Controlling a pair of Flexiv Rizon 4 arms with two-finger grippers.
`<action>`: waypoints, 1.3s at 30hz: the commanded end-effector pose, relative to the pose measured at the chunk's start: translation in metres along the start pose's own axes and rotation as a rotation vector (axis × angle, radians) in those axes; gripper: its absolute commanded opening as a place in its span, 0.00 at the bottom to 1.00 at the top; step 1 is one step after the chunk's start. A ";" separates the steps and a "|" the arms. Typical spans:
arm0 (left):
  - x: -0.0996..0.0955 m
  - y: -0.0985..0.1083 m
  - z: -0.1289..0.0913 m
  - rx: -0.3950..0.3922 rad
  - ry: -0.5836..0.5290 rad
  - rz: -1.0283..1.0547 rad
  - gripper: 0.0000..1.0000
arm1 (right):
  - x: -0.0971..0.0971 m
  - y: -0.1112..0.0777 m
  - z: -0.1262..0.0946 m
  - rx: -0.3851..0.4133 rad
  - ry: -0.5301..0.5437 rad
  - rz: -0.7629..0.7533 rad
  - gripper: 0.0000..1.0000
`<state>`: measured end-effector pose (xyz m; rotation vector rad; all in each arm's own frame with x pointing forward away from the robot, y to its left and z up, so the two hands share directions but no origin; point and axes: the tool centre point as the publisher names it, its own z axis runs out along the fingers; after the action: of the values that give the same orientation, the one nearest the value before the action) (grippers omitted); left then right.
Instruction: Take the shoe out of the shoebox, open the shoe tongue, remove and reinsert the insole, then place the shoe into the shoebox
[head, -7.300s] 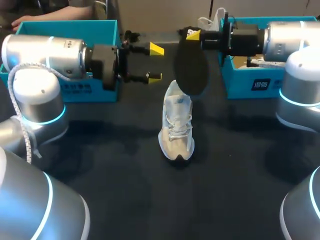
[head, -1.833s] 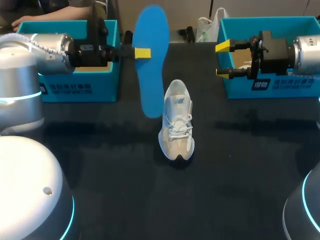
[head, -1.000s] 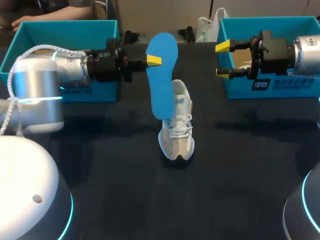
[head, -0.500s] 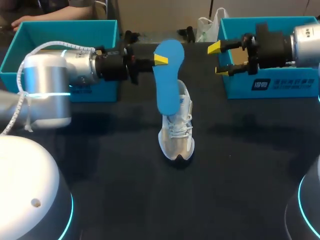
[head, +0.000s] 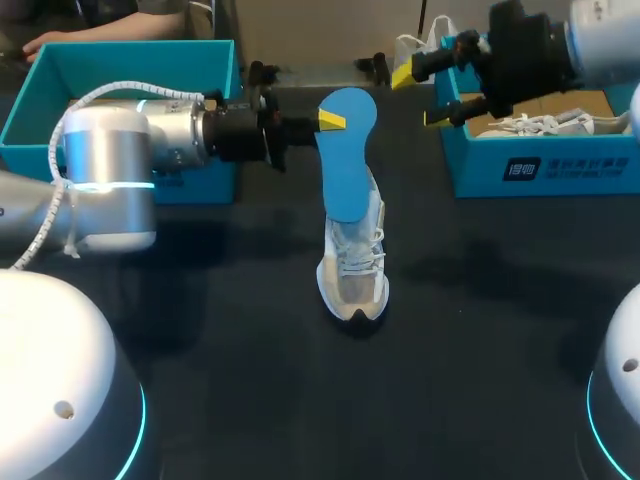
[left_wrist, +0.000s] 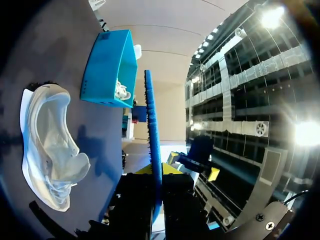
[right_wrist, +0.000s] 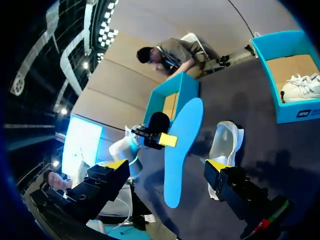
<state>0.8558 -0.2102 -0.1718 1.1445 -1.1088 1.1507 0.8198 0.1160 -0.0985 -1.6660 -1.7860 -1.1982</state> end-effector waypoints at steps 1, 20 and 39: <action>0.000 0.001 0.001 0.005 0.000 0.002 0.00 | 0.012 0.003 0.004 -0.004 -0.290 0.009 1.00; 0.000 0.001 0.001 0.005 0.000 0.002 0.00 | 0.034 0.011 0.028 0.045 -0.659 0.006 1.00; 0.000 0.001 0.001 0.005 0.000 0.002 0.00 | 0.046 0.005 0.055 0.097 -0.910 -0.008 1.00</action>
<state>0.8549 -0.2111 -0.1716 1.1468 -1.1063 1.1552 0.8254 0.1788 -0.0912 -2.1916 -2.1659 -0.5639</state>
